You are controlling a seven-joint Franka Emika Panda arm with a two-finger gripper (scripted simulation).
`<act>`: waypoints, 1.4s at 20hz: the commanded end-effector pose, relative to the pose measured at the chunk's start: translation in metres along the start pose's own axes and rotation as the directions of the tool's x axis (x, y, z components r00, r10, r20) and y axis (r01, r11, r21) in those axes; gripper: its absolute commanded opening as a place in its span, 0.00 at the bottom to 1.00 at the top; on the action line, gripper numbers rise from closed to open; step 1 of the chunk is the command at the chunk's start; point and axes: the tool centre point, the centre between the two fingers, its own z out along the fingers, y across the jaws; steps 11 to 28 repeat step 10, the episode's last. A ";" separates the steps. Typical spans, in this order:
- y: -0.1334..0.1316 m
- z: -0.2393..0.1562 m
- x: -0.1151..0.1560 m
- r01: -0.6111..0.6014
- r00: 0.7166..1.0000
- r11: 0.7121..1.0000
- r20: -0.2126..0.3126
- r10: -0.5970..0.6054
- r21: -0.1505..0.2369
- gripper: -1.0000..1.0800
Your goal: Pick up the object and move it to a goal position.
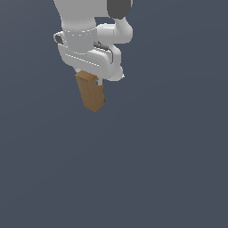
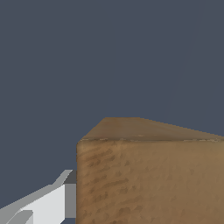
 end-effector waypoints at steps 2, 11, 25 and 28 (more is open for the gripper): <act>0.010 -0.024 -0.005 0.000 1.000 1.000 -0.008 0.000 0.004 0.00; 0.019 -0.042 -0.010 0.001 1.000 1.000 -0.008 -0.001 0.003 0.00; 0.019 -0.042 -0.010 0.001 1.000 1.000 -0.008 -0.001 0.003 0.00; 0.019 -0.042 -0.010 0.001 1.000 1.000 -0.008 -0.001 0.003 0.00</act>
